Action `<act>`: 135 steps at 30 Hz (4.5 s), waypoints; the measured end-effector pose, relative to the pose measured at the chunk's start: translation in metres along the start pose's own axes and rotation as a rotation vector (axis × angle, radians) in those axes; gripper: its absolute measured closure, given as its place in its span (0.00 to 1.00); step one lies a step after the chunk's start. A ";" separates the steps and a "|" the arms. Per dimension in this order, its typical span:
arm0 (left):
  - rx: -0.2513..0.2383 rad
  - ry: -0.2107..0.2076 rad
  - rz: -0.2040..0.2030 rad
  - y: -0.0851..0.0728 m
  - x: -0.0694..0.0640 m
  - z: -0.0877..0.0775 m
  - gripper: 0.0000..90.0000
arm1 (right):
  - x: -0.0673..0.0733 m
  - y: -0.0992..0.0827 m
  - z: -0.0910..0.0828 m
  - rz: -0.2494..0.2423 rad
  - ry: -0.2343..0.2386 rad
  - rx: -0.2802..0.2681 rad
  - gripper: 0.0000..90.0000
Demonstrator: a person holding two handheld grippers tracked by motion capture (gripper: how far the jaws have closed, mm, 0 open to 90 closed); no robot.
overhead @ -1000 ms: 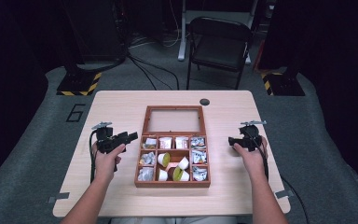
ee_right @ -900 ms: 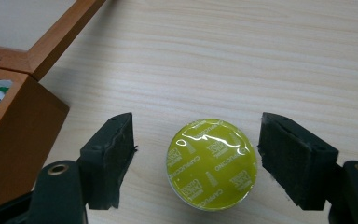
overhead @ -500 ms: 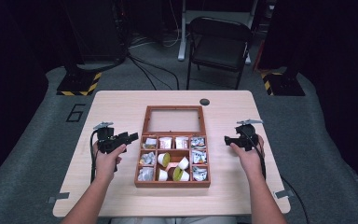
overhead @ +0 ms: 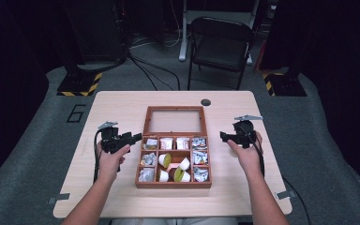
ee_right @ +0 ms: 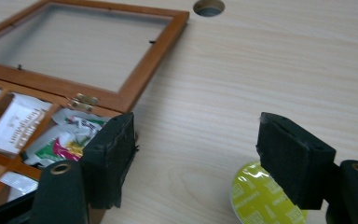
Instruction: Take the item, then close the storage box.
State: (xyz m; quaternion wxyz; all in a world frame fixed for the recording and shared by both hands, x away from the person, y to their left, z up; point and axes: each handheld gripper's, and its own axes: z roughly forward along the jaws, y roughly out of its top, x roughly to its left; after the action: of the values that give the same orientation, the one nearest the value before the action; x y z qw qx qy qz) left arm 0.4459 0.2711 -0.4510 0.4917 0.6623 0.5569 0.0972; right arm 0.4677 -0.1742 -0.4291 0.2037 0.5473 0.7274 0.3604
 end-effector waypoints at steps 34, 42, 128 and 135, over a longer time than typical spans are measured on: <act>0.006 -0.032 0.017 0.030 -0.012 0.032 0.42 | 0.051 0.036 0.019 -0.010 0.204 -0.011 0.36; 0.028 -0.027 0.007 0.038 -0.014 0.044 0.42 | 0.056 0.045 0.027 0.022 0.216 -0.012 0.36; 0.159 0.040 -0.040 0.033 0.022 0.091 0.41 | 0.039 0.032 0.101 0.112 0.186 0.134 0.37; 0.171 0.044 -0.039 0.030 0.023 0.096 0.41 | 0.040 0.031 0.102 0.111 0.184 0.148 0.36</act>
State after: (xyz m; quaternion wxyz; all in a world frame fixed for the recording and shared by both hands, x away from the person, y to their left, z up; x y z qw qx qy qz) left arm 0.5378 0.2411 -0.4853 0.4229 0.6887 0.5864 0.0542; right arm 0.5455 -0.1013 -0.4695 0.0748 0.5646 0.7363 0.3652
